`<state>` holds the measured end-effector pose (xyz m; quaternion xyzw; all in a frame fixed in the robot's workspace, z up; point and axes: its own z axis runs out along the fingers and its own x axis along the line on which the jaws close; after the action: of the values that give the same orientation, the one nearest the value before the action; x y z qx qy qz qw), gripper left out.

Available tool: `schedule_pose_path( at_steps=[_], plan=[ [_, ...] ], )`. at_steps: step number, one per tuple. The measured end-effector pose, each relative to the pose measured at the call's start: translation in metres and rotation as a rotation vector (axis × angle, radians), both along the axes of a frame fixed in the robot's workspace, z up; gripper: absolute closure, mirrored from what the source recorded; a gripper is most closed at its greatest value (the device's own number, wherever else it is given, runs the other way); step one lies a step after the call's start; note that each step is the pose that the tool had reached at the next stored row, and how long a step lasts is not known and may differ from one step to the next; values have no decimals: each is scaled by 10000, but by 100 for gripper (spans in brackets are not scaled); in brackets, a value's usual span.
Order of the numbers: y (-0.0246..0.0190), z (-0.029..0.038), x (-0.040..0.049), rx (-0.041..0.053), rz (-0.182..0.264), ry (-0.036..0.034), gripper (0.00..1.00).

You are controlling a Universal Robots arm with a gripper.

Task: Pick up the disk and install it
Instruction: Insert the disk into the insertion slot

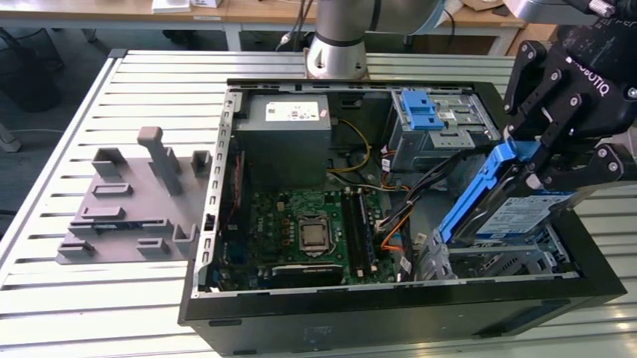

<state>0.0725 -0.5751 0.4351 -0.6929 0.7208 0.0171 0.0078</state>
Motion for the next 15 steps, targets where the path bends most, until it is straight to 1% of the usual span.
schedule_pose_path(
  at_steps=[15],
  plan=[
    [-1, -81, 0, -1, -1, 0, 63]
  ],
)
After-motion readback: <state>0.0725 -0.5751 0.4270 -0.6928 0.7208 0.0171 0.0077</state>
